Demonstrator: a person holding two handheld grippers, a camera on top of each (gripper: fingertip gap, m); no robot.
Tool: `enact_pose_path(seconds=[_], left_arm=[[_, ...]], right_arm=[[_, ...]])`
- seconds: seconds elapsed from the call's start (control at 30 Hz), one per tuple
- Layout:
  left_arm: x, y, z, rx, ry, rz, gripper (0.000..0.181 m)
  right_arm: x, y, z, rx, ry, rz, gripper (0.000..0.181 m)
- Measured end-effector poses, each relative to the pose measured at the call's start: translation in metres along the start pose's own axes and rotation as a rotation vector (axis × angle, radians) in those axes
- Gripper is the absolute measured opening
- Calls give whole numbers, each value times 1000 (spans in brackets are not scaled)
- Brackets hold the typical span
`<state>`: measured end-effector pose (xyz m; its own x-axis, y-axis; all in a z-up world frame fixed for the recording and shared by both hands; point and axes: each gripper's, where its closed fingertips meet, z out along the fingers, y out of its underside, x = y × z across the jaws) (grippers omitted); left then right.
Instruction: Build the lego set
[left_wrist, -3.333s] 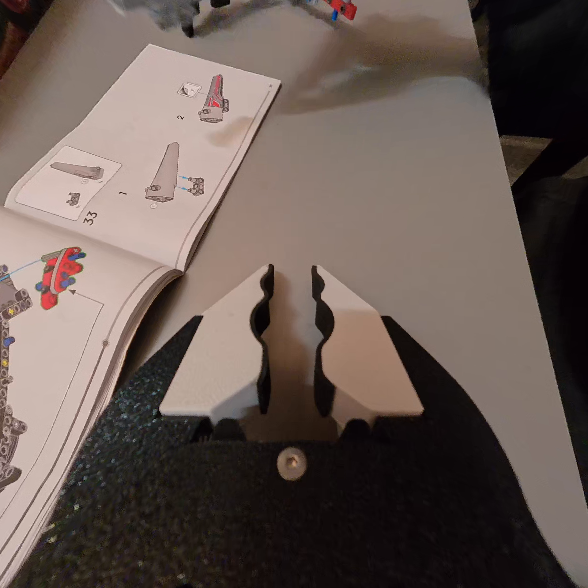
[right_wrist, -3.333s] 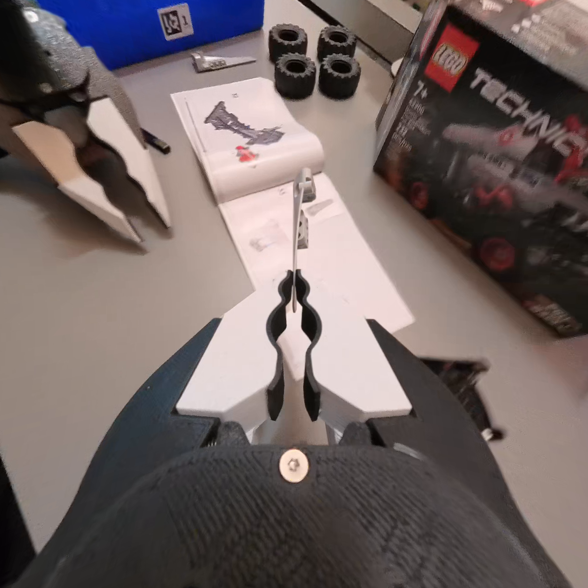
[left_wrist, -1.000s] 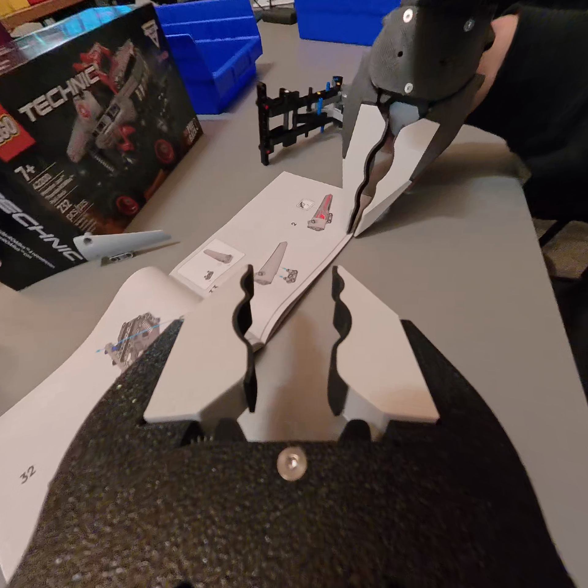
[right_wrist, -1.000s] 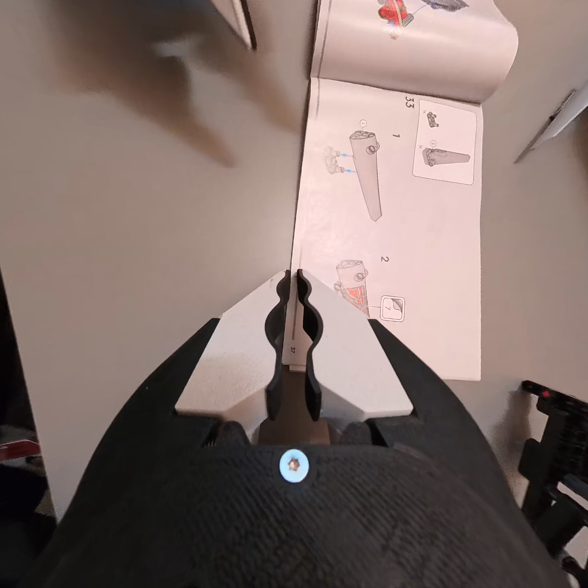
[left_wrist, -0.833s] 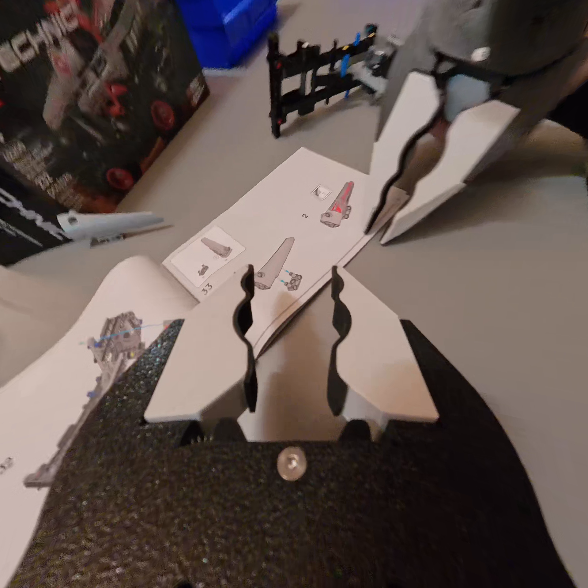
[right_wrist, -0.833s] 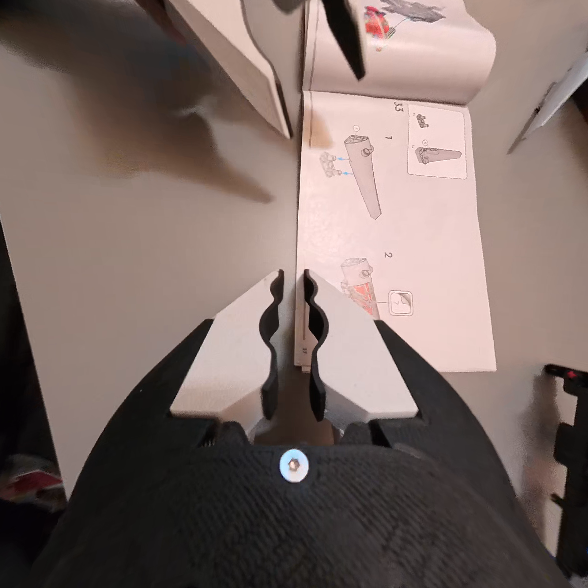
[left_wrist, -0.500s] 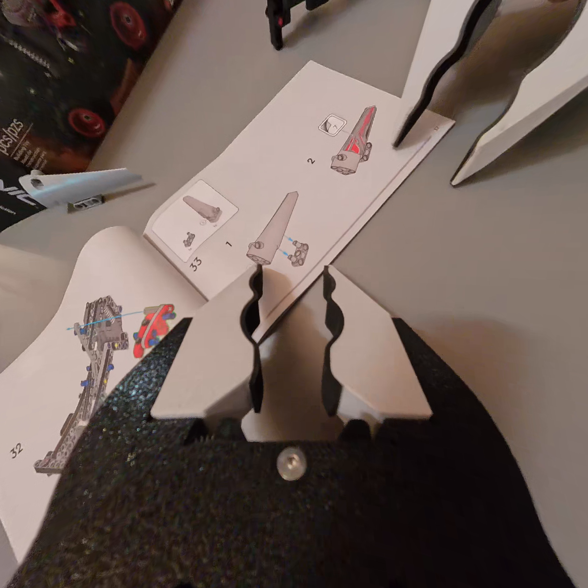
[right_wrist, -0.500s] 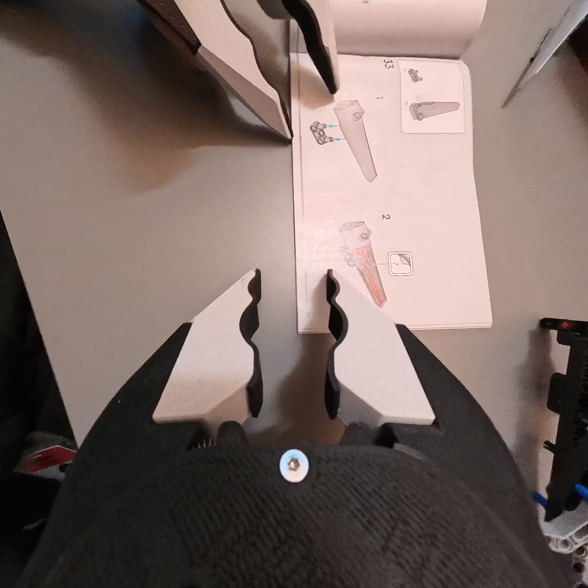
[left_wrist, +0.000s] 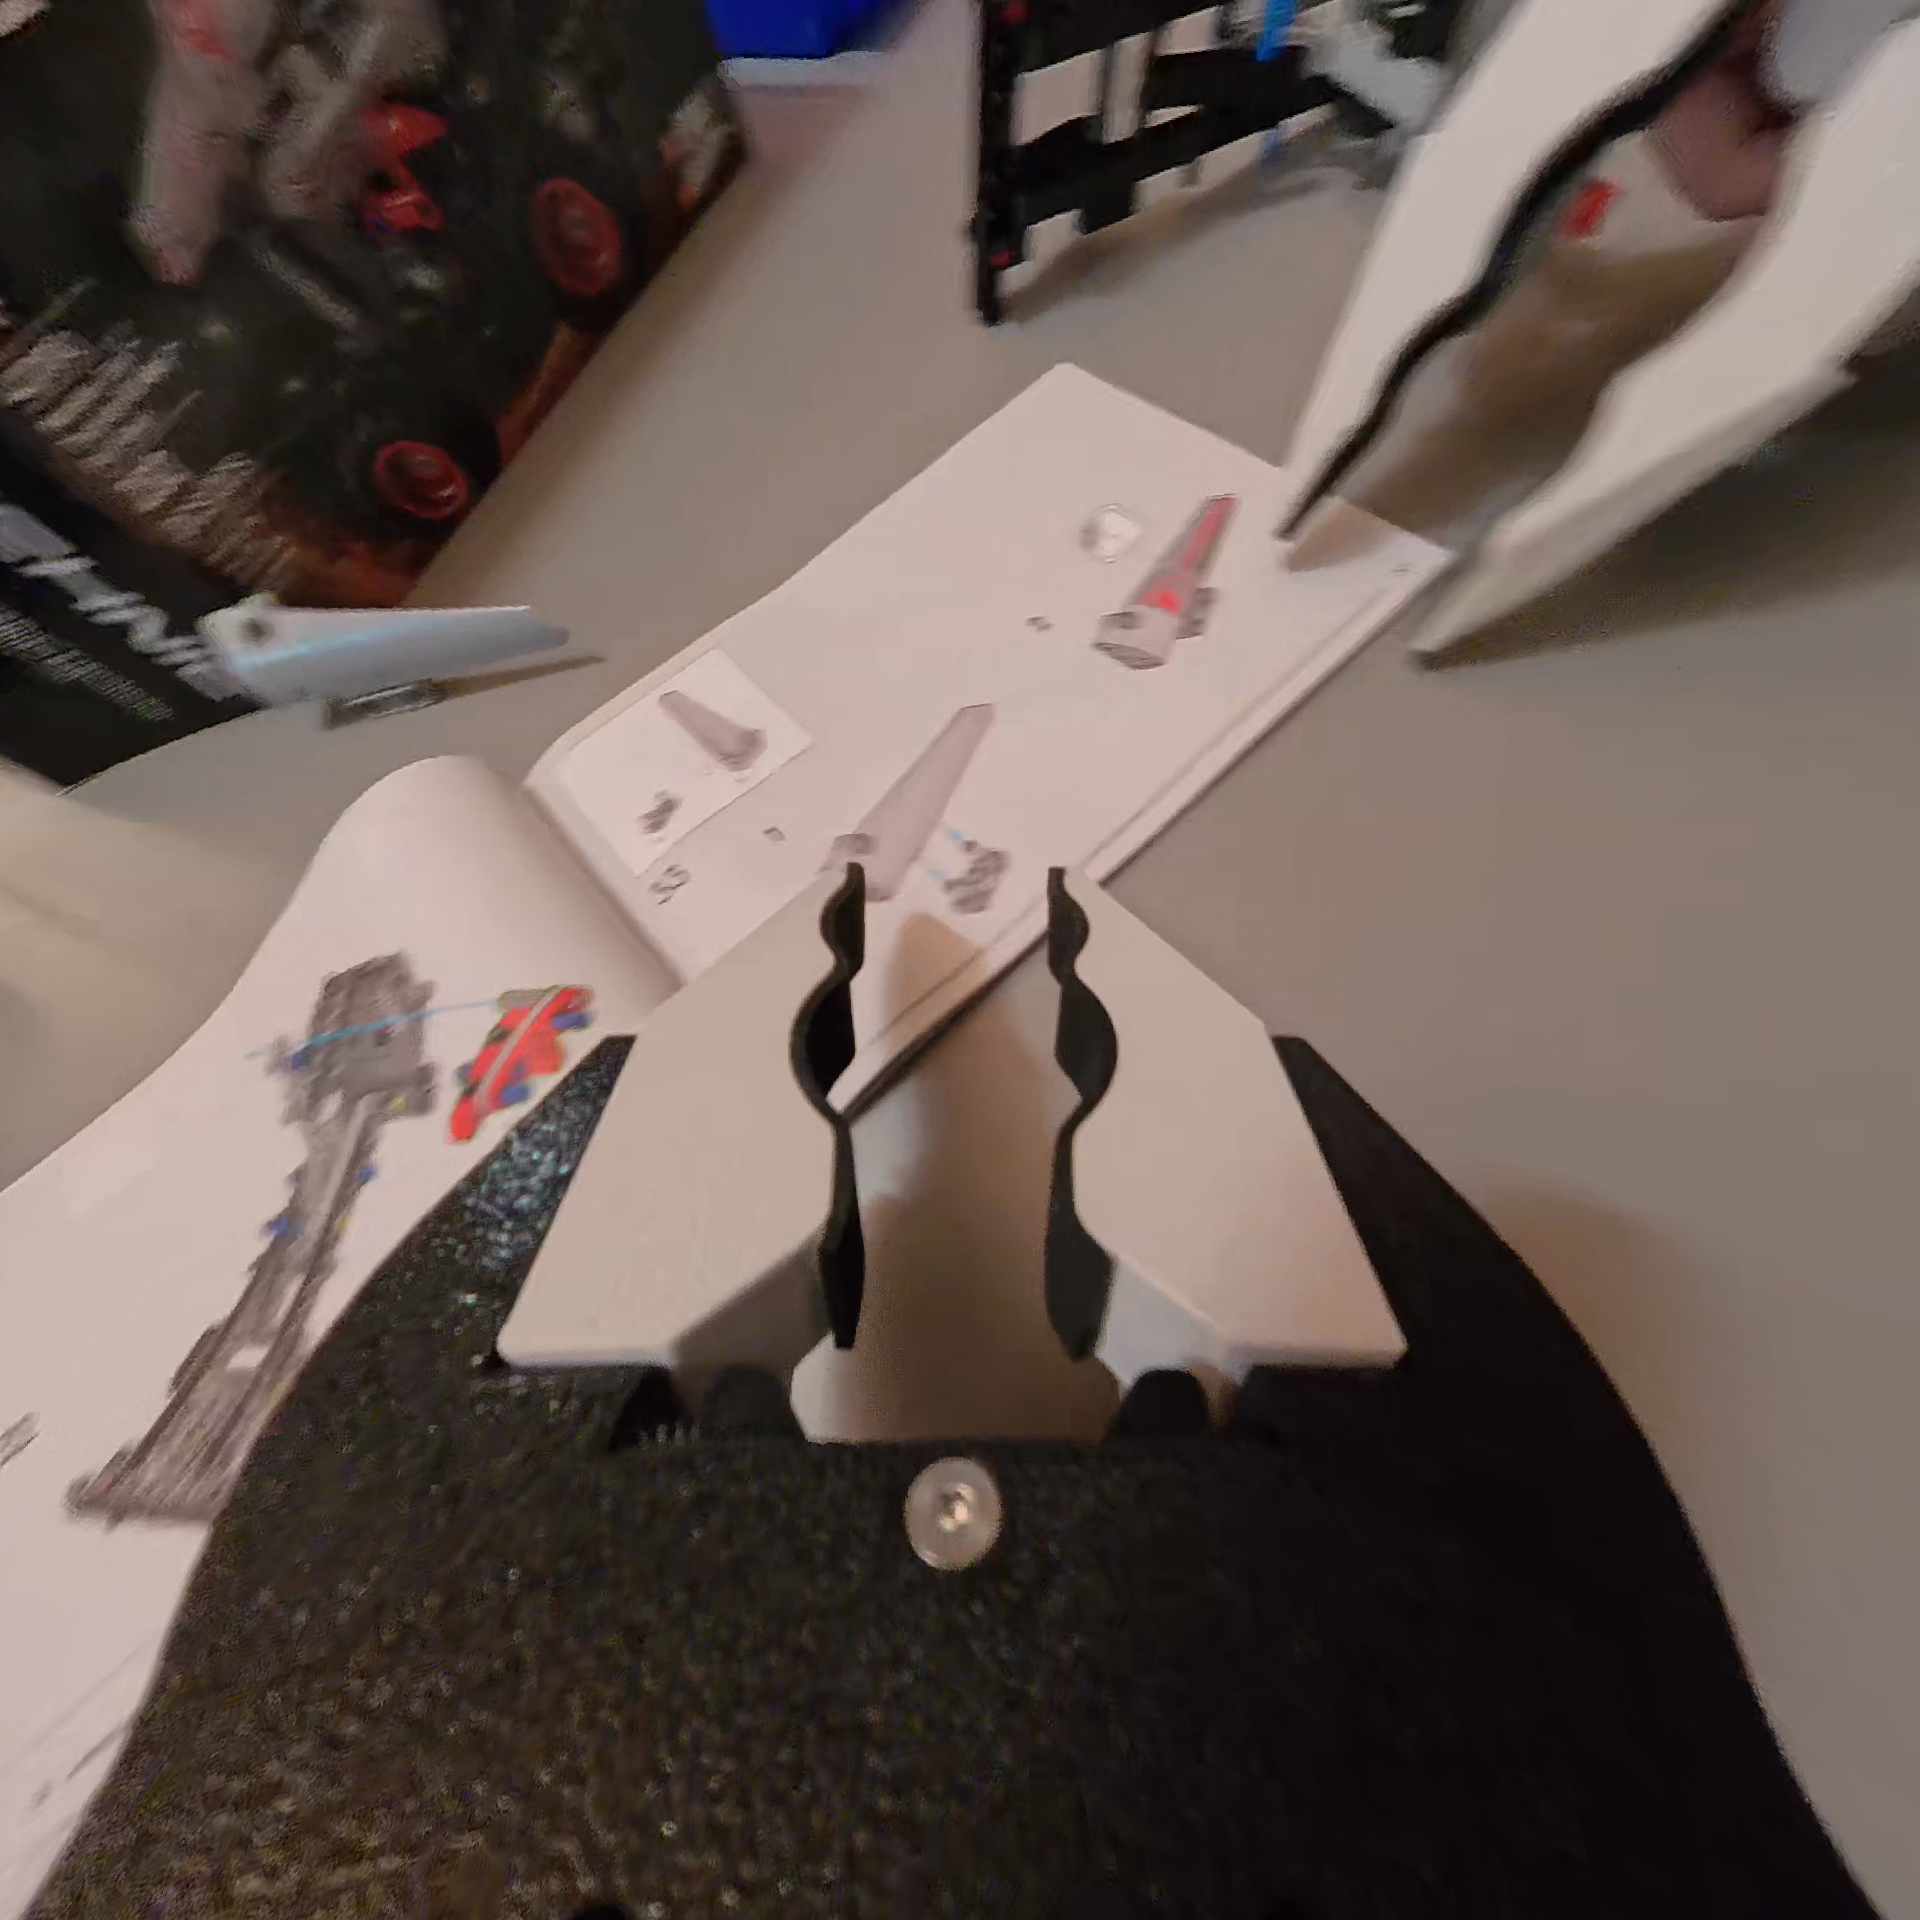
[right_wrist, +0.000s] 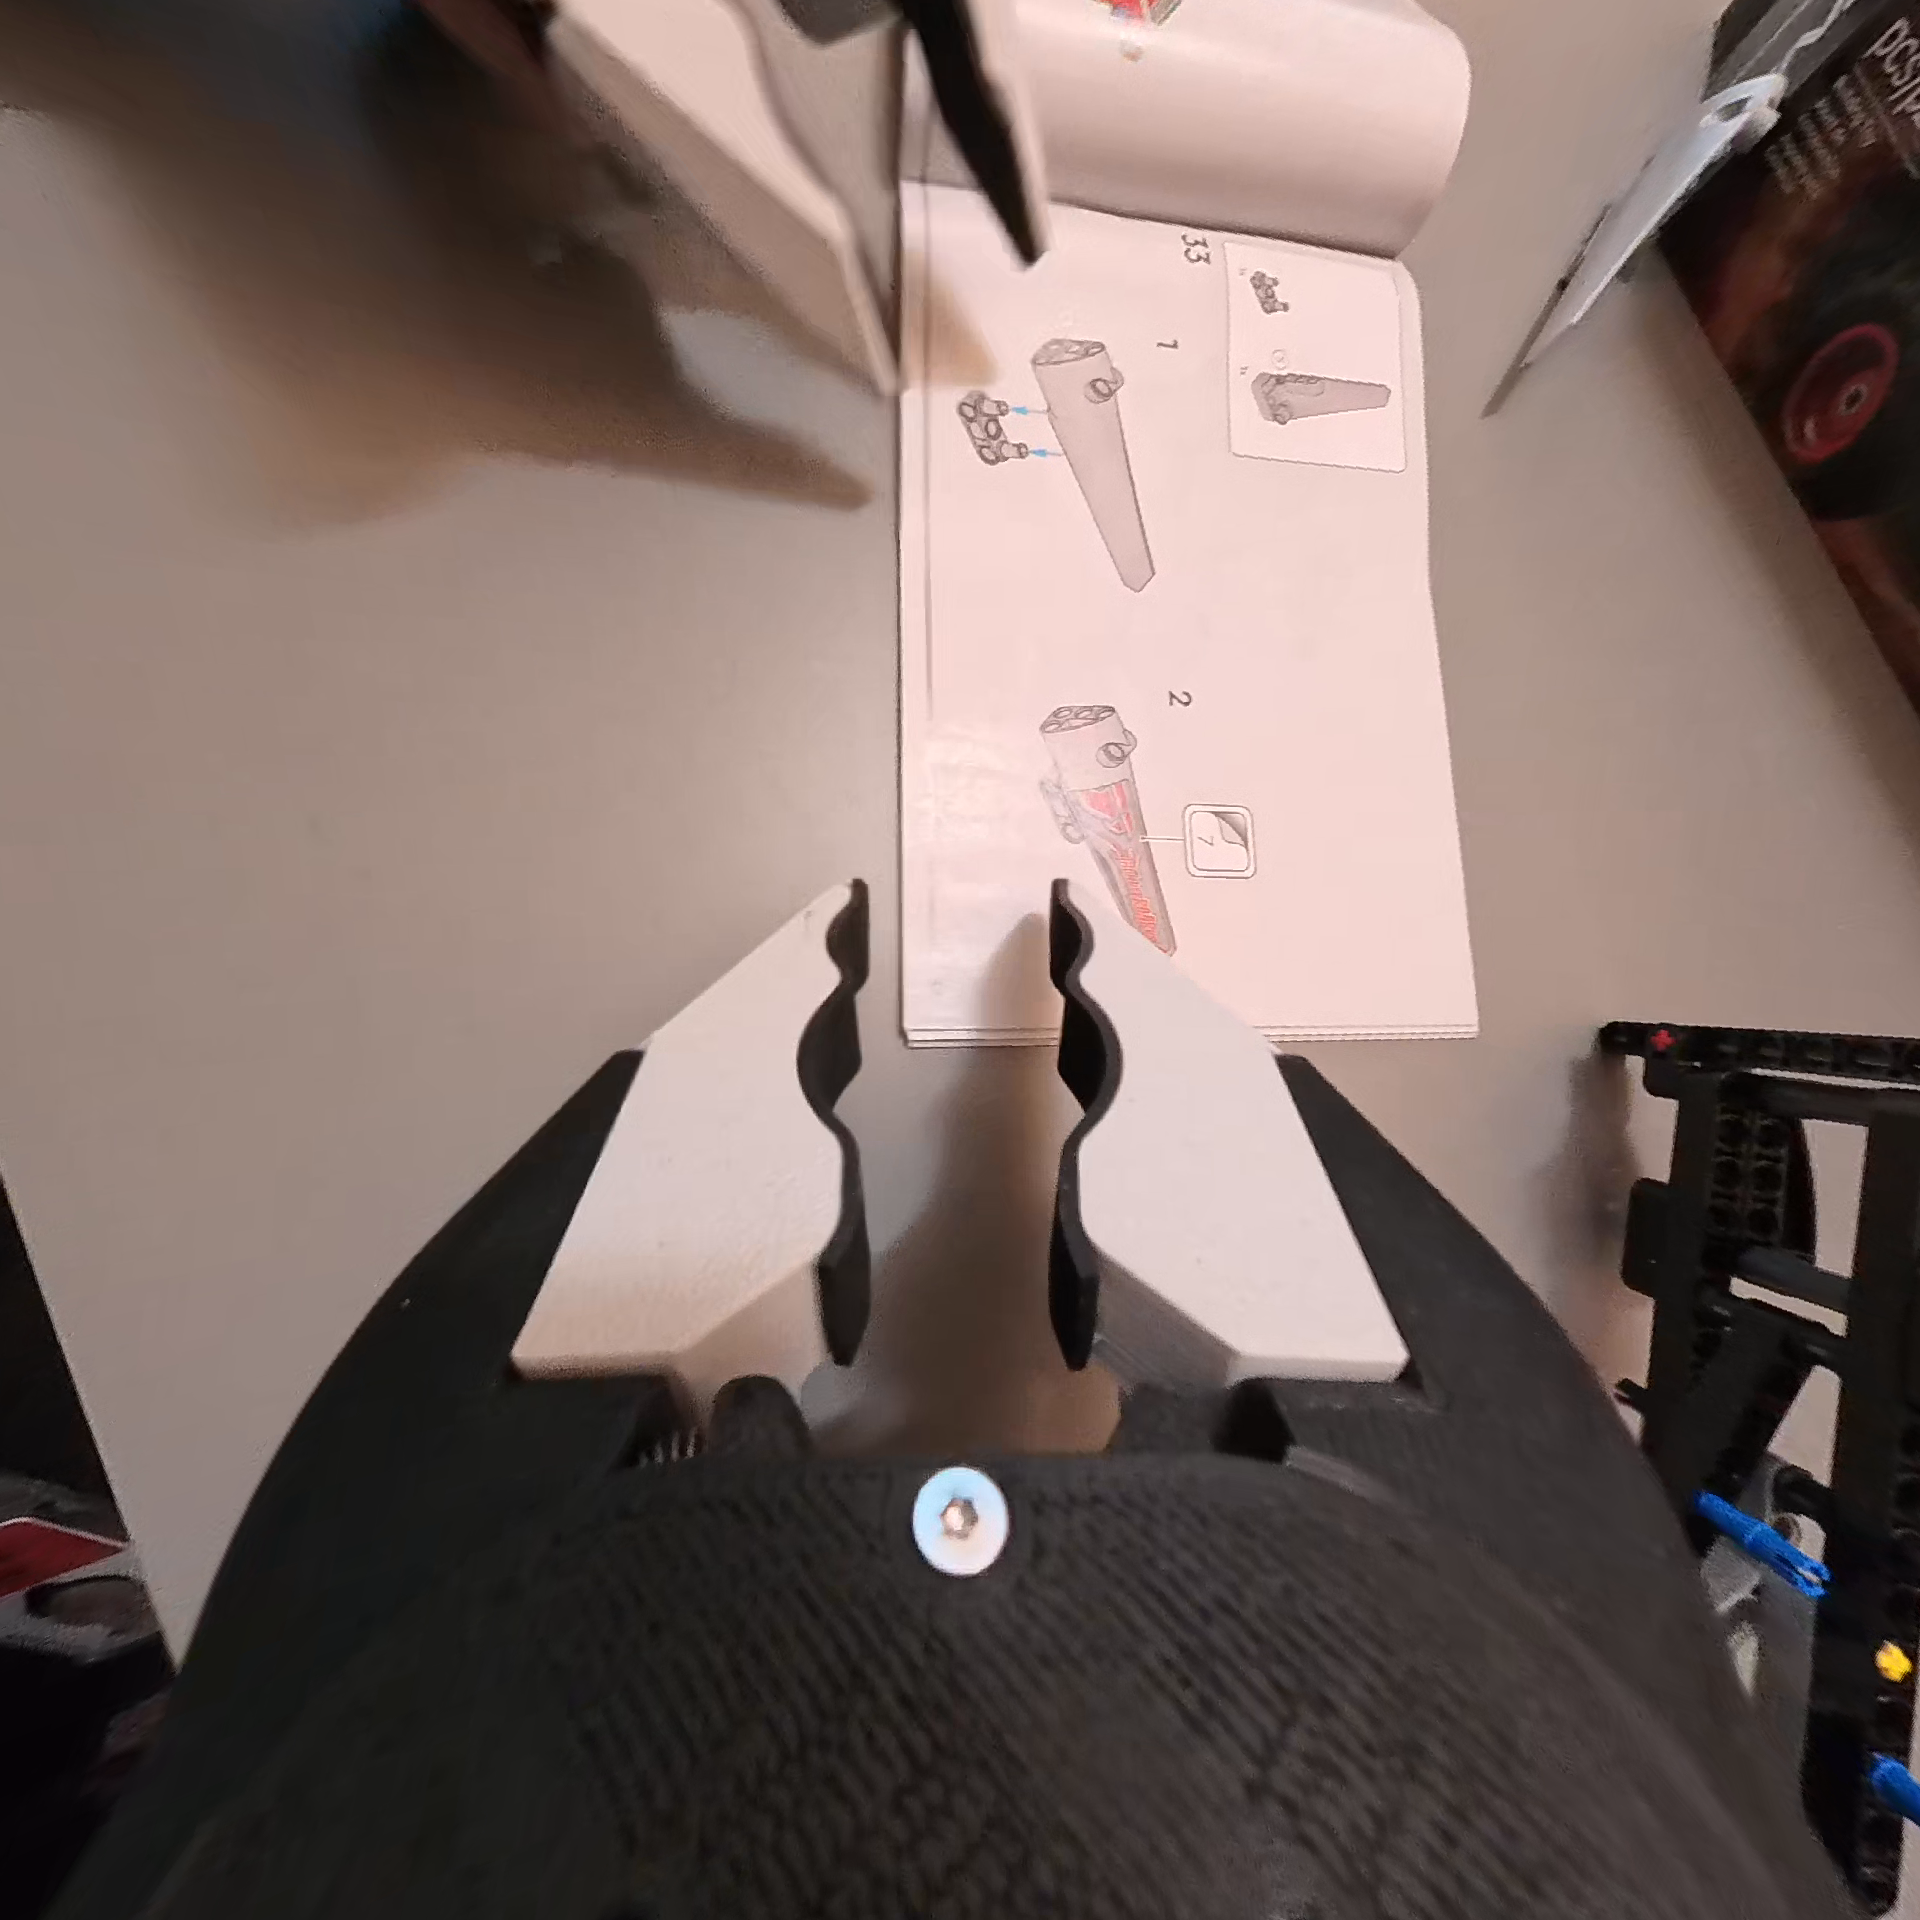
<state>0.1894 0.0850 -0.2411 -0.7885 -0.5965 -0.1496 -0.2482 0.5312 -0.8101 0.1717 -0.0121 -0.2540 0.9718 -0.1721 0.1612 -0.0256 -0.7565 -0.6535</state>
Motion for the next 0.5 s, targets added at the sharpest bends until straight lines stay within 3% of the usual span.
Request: enact_pose_path(seconds=[0.07, 0.33, 0.5], left_arm=[[14, -1, 4, 0, 63, 26, 35], [3, 6, 8, -57, -46, 50, 37], [12, 6, 10, -60, 30, 59, 43]], right_arm=[[4, 3, 0, -15, 19, 1, 31], [-12, -5, 10, 20, -74, 51, 30], [-17, -12, 15, 54, -107, 106, 33]])
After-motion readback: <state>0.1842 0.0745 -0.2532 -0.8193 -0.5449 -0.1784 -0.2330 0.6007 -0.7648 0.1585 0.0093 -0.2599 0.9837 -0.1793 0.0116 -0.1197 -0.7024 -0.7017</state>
